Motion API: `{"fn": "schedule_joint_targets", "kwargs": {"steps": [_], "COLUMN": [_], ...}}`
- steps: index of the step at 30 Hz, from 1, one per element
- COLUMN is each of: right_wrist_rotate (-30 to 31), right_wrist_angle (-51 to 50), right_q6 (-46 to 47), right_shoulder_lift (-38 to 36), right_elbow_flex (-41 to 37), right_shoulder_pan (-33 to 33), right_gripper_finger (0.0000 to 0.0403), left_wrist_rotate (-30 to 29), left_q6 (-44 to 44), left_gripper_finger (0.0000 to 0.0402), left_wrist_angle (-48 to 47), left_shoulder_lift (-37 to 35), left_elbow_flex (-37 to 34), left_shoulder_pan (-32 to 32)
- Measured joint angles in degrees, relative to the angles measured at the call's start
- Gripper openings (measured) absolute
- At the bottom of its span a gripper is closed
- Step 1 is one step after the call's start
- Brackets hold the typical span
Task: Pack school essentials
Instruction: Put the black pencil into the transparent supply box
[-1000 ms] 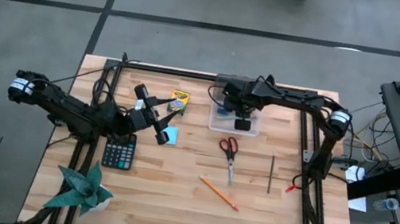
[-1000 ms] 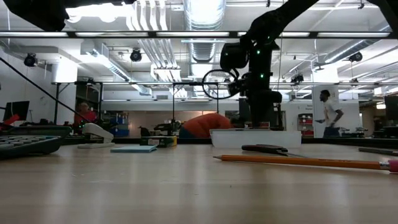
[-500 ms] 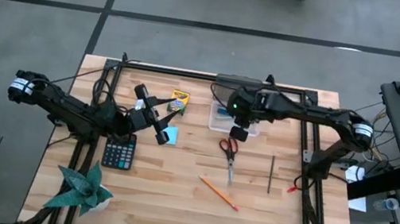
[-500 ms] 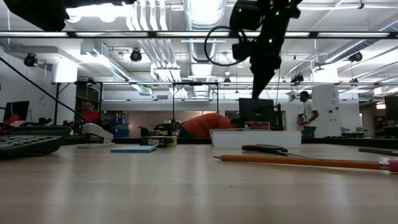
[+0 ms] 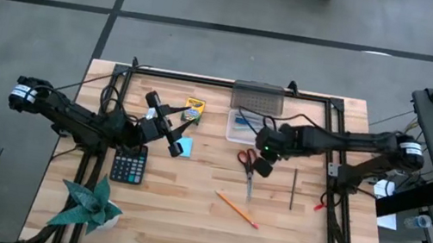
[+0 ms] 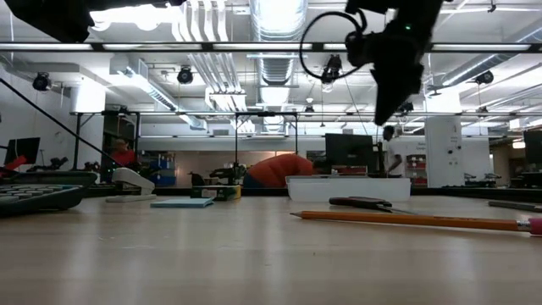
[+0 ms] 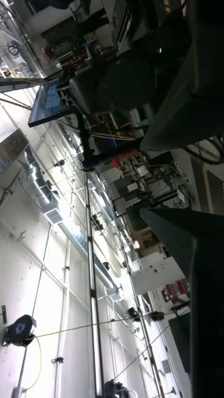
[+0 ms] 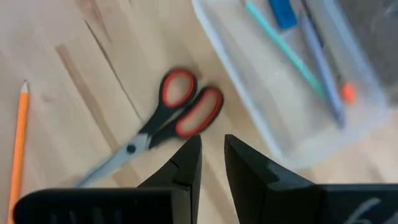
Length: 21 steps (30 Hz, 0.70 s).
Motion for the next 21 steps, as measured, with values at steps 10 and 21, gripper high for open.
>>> {"fn": "schedule_joint_targets", "kwargs": {"steps": [10,21], "right_wrist_rotate": [-7.7,-11.8], "right_wrist_angle": [0.0,-0.1], "right_q6": [18.9,35.3], "right_shoulder_lift": [-7.1,-11.3], "right_elbow_flex": [-13.1,-26.2], "right_shoulder_pan": [0.7,1.4], "right_gripper_finger": [0.0061,0.0061], "left_wrist_rotate": [-0.1,-0.1], "left_q6": [-0.1,-0.1], "left_gripper_finger": [0.0141,0.0141], "left_wrist_angle": [0.0,0.0], "left_shoulder_lift": [0.0,0.0], "left_elbow_flex": [0.0,0.0], "left_shoulder_pan": [0.0,0.0]}}
